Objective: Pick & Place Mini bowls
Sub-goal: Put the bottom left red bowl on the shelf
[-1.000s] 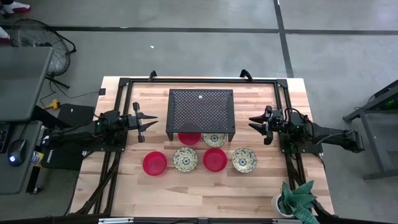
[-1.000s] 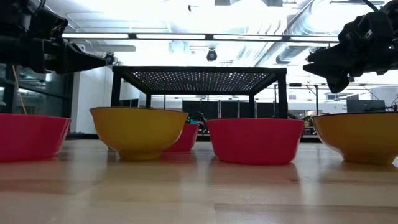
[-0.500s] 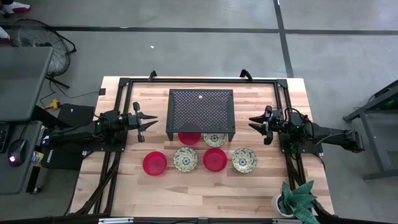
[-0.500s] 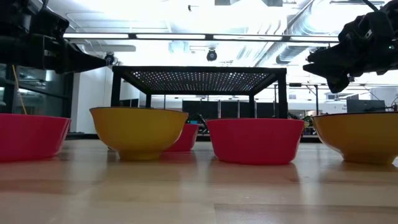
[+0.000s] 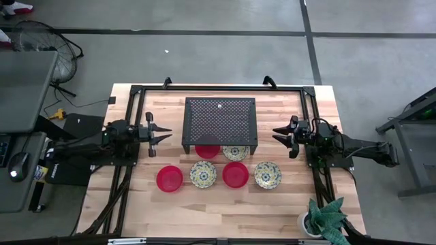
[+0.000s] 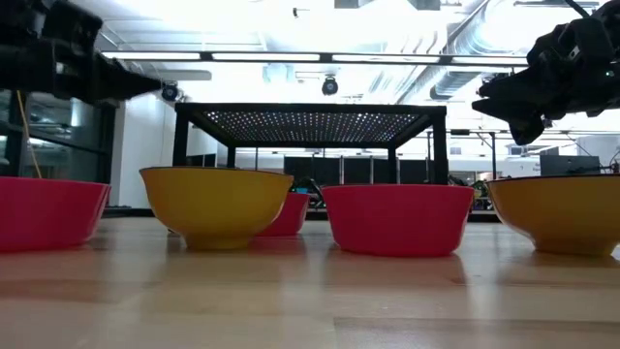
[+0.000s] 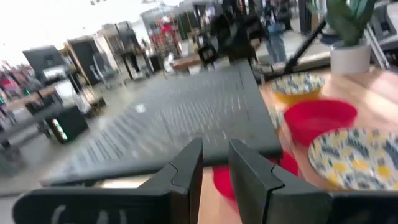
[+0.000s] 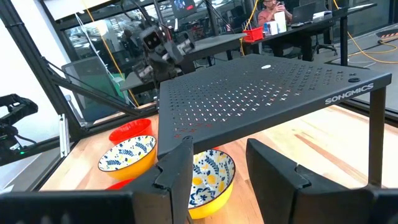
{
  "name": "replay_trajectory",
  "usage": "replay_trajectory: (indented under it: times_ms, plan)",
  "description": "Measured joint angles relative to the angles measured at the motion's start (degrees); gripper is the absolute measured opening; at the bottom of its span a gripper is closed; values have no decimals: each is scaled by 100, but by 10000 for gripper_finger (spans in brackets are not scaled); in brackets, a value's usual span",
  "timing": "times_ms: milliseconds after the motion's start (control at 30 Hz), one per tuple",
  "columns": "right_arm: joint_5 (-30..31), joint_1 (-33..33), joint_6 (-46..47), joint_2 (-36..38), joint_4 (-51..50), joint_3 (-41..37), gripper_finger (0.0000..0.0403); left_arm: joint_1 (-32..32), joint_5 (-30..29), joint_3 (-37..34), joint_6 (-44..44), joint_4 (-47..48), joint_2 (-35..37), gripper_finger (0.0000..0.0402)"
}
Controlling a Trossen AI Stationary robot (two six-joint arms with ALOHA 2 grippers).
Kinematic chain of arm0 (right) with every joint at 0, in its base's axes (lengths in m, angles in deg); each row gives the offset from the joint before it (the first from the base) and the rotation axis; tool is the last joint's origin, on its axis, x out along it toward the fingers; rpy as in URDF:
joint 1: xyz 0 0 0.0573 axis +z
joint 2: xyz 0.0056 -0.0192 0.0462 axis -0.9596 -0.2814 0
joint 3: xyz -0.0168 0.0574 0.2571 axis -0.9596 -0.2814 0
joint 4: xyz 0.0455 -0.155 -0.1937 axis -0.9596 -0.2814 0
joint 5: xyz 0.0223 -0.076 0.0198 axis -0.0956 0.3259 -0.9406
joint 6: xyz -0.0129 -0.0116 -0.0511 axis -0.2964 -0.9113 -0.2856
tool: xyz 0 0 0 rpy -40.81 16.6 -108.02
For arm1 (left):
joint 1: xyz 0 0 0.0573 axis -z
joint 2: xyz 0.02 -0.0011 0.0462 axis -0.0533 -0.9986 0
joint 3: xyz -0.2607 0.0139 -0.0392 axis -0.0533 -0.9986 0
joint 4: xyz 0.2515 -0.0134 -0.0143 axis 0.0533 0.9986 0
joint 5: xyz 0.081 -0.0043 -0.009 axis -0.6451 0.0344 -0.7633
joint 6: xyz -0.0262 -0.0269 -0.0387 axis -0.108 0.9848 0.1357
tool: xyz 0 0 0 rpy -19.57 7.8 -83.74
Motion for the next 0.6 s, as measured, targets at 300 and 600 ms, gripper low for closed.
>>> replay_trajectory:
  times_ms: [300, 600]
  plan:
    - [0, 2, -2, 2, 2, 0, 138, 0, -46, 754, 226, 1273, -7, 74]
    - [0, 0, 0, 2, 2, 0, 138, 0, -157, 1770, 1163, 3223, -450, 74]
